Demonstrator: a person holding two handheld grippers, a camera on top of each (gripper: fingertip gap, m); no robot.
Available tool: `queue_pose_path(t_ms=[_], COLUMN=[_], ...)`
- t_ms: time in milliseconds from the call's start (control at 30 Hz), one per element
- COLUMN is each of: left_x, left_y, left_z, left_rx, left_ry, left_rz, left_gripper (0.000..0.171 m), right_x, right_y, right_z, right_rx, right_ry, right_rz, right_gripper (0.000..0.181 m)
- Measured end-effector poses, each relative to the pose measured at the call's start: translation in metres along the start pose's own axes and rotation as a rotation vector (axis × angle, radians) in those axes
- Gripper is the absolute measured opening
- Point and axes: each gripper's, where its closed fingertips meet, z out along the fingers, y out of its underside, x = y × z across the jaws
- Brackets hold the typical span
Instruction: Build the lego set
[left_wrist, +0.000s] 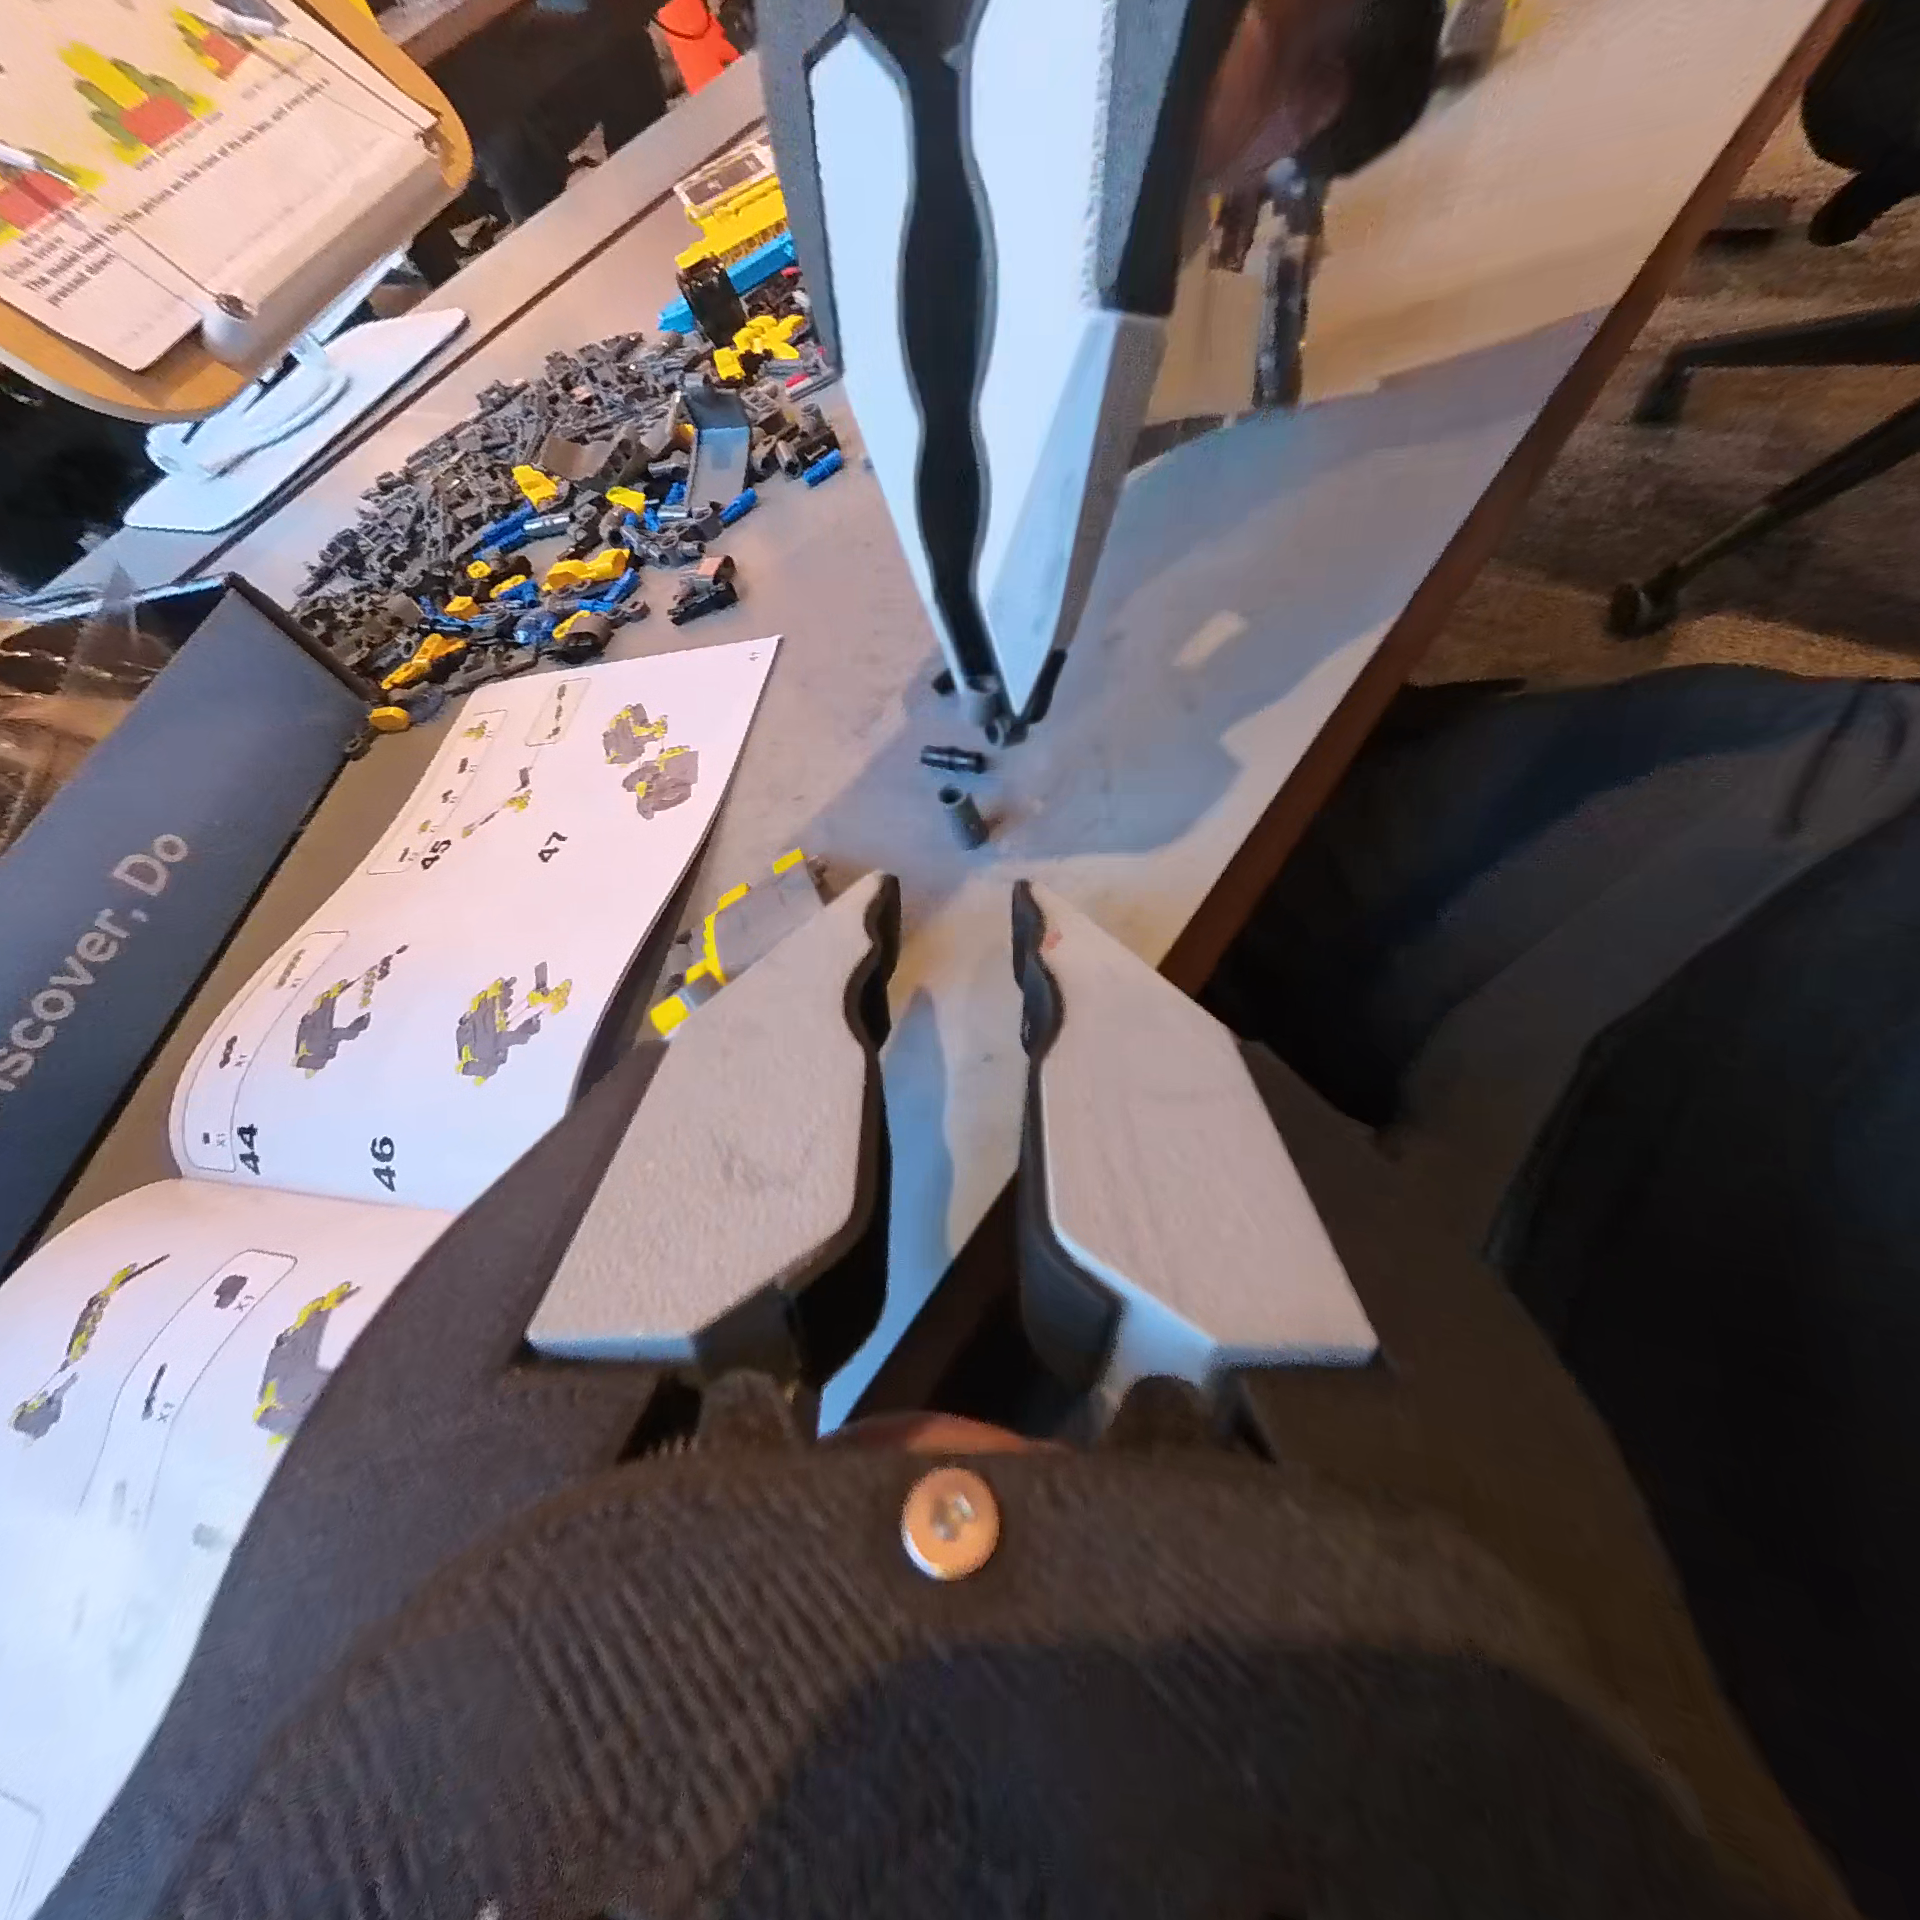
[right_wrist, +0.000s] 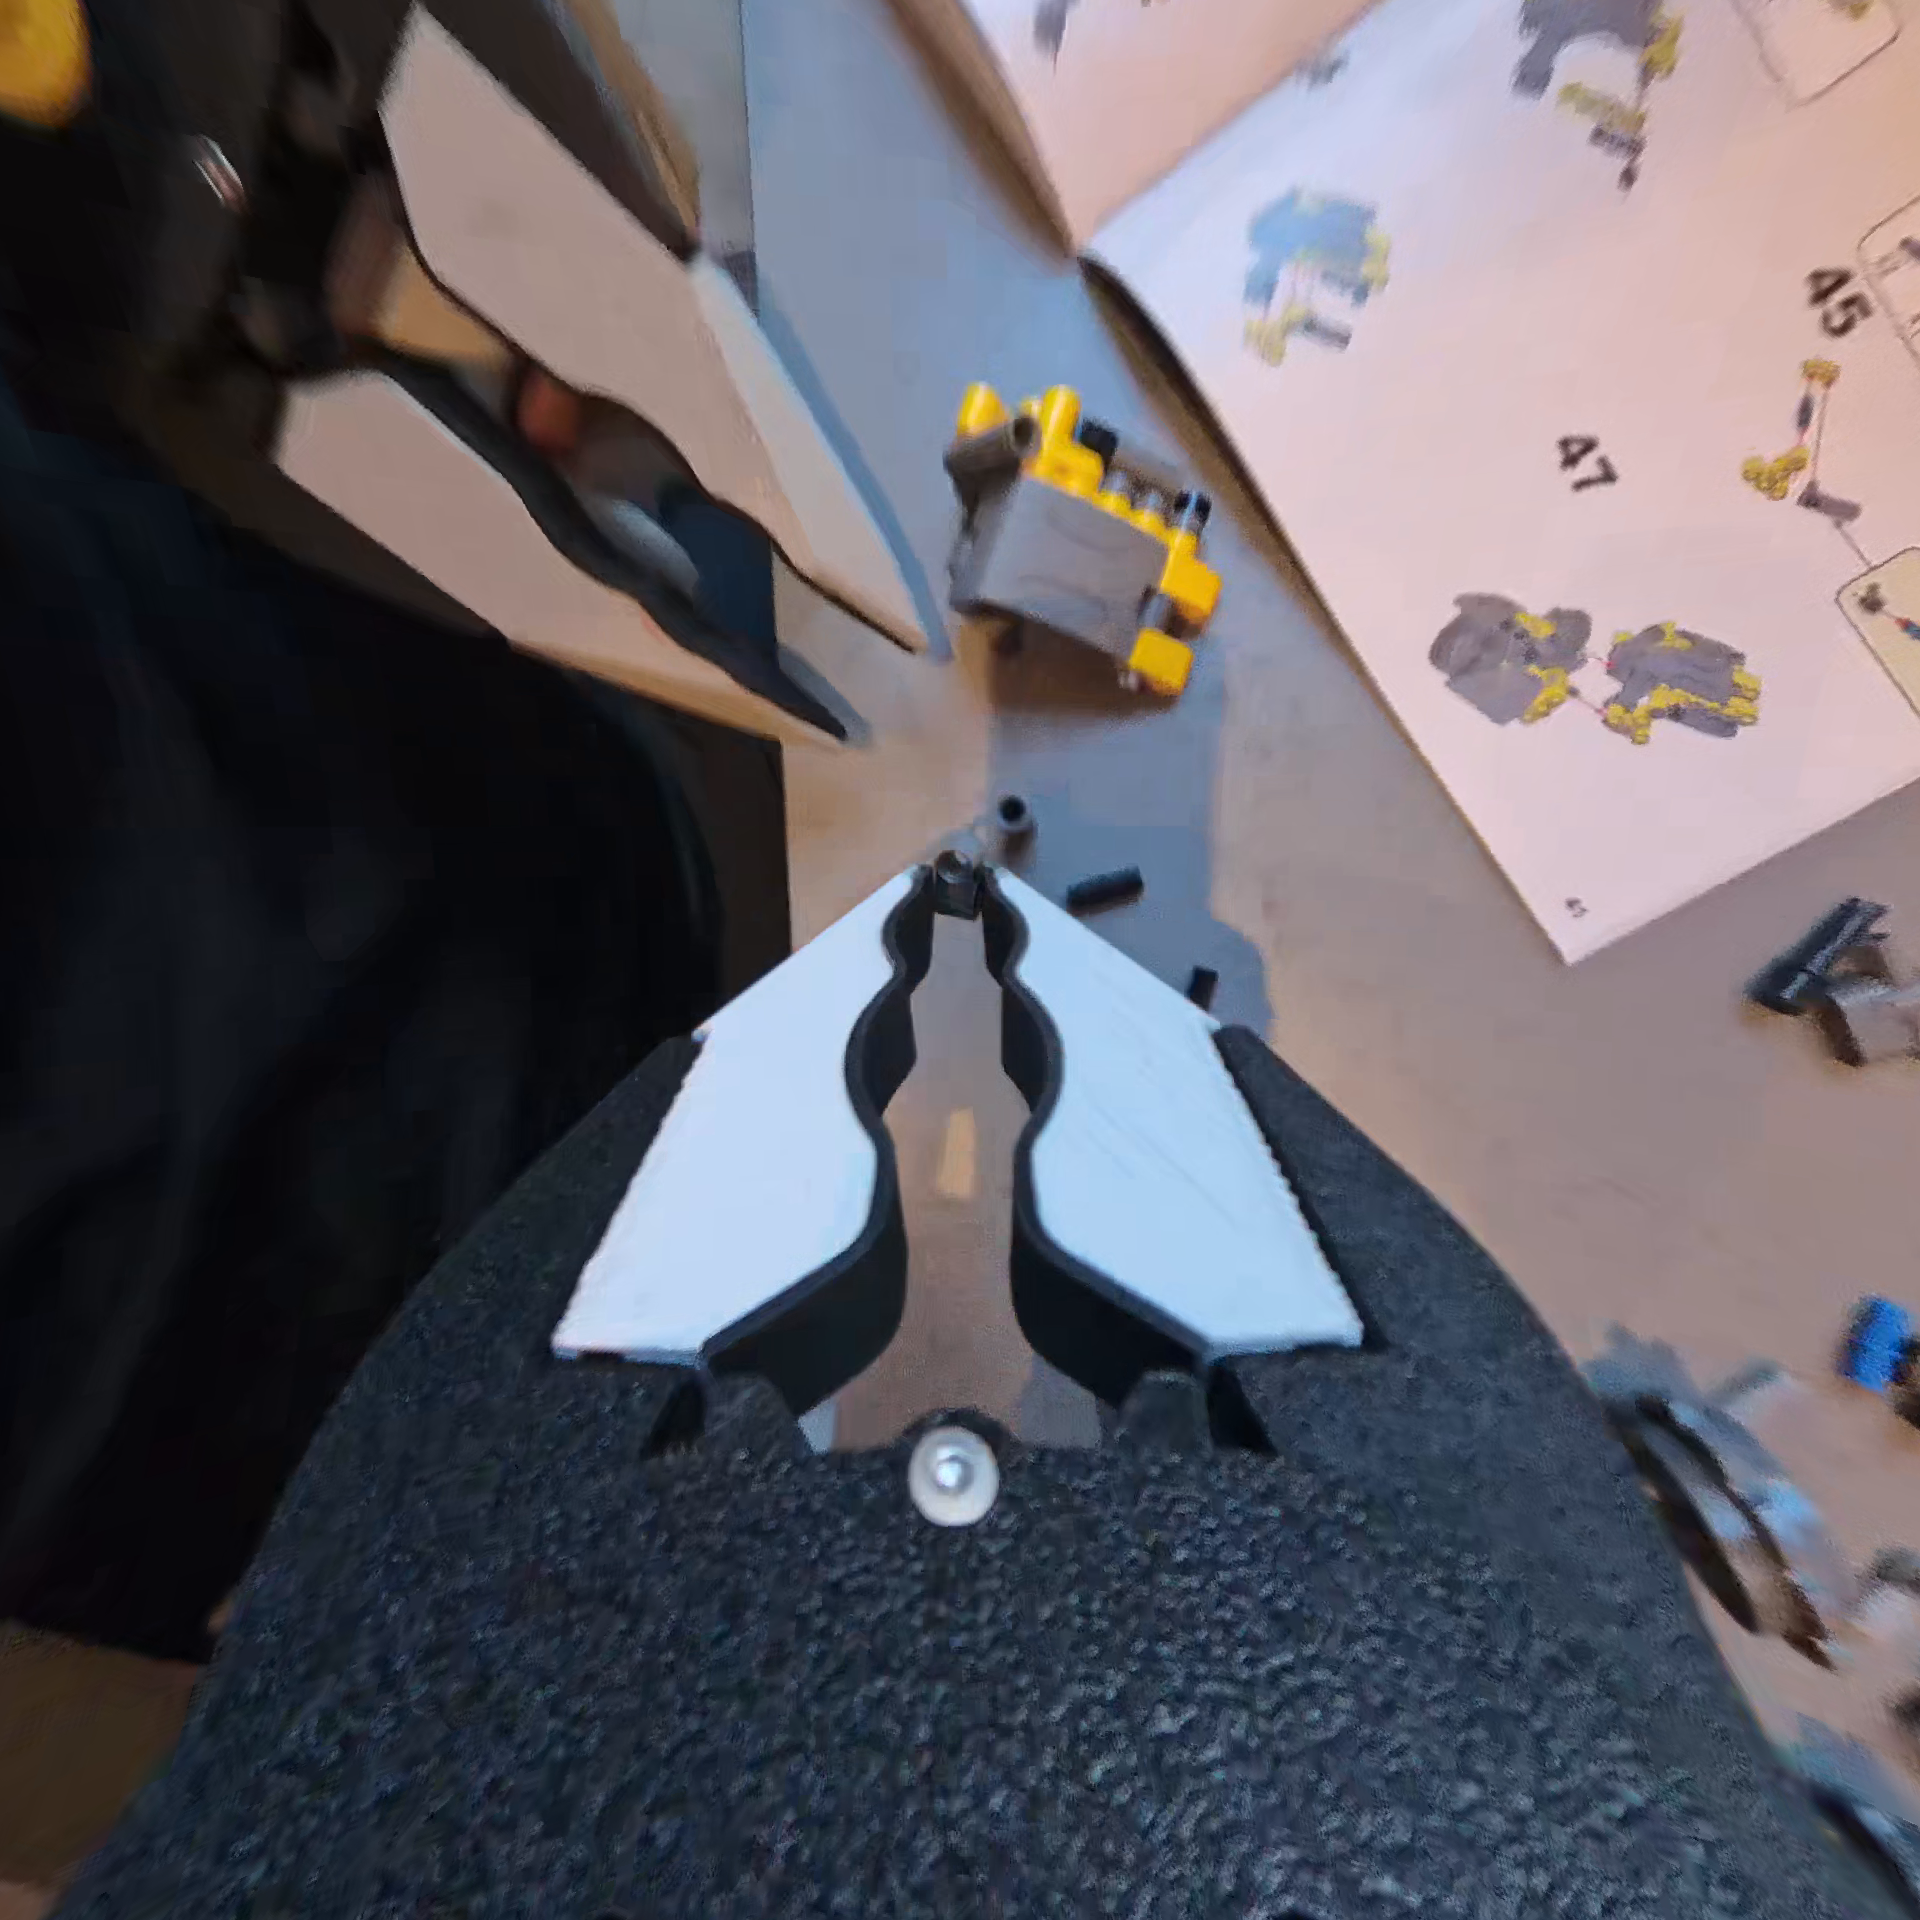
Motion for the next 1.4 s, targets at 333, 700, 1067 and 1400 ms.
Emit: queue_pose_path(t_ms=[333,700,1067,1400], left_x=[0.012,0.012,0.018,0.029], left_y=[0.002,0.005,0.0,-0.009], left_z=[0.005,0.006,0.01,0.02], left_rx=[-0.02,-0.025,-0.035,-0.051], left_ry=[0.042,0.056,0.073,0.109], left_rz=[0.003,-0.013,0.05,0.129], left_gripper=[0.02,0.019,0.021,0.021], right_x=[0.005,0.007,-0.004,-0.001], right_y=[0.02,0.021,0.015,0.031], right_z=[0.013,0.013,0.01,-0.003], right_rx=[-0.243,-0.231,-0.155,-0.087], right_ry=[0.046,0.03,-0.044,0.043], right_rz=[-0.2,-0.205,-0.167,-0.103], right_gripper=[0.008,0.015,0.011,0.022])
